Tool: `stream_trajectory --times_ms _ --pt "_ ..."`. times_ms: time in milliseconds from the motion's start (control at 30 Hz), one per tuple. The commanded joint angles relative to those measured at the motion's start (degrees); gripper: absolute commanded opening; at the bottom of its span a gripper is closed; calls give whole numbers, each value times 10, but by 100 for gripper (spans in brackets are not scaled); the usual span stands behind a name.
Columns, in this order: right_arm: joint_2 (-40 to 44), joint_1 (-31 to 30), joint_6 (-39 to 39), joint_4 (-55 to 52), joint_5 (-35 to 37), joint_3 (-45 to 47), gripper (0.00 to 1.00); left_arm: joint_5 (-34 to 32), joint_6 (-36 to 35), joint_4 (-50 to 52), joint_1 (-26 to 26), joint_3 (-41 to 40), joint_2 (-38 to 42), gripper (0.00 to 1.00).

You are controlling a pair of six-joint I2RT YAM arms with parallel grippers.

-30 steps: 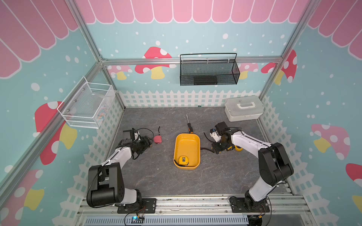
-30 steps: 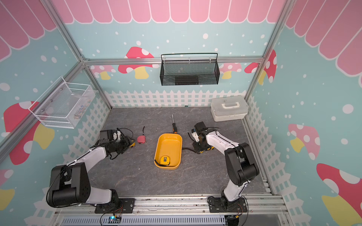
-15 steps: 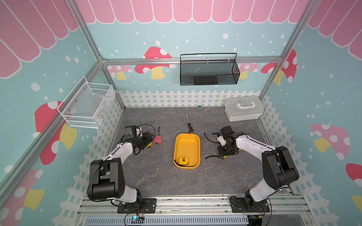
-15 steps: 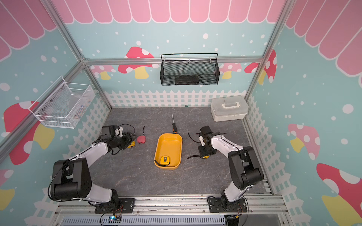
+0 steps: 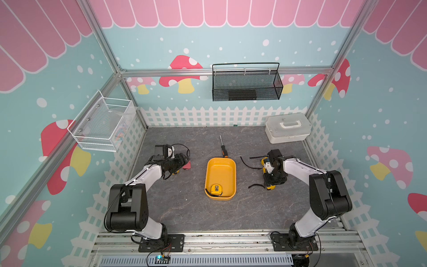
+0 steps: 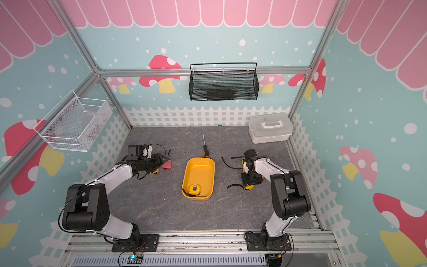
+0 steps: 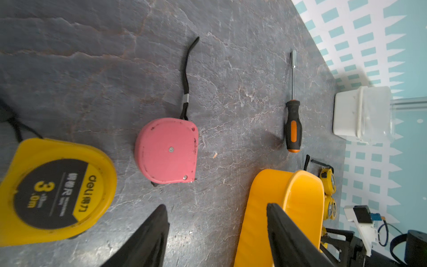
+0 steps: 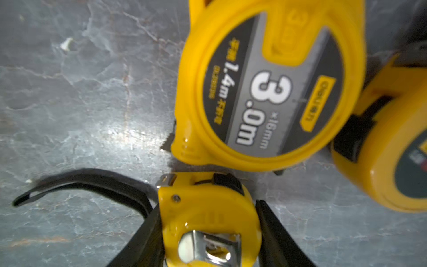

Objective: Take the tape measure out of the storage box
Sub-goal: Place the tape measure at the center of the board.

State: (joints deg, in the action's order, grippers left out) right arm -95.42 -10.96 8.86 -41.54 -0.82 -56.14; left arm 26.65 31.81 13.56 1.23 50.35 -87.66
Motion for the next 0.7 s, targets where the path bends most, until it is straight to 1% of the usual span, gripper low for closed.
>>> stream_trajectory --times_ms 0,167,267,333,533,667 --pt "-18 4 -12 -15 4 -6 49 -19 -40 40 -23 24 6 69" --pt "-20 6 -15 -17 3 -5 57 -55 -86 98 -69 47 29 69" --pt "-14 6 -14 -15 2 -2 66 -79 -111 132 -101 62 47 70" --pt "-7 6 -14 -15 0 -1 69 -96 -126 153 -125 72 57 70" --pt "31 6 -14 -36 -1 -18 74 -139 -154 219 -215 115 60 71" --pt "72 6 -18 -50 1 -49 77 -179 -152 262 -294 147 41 72"
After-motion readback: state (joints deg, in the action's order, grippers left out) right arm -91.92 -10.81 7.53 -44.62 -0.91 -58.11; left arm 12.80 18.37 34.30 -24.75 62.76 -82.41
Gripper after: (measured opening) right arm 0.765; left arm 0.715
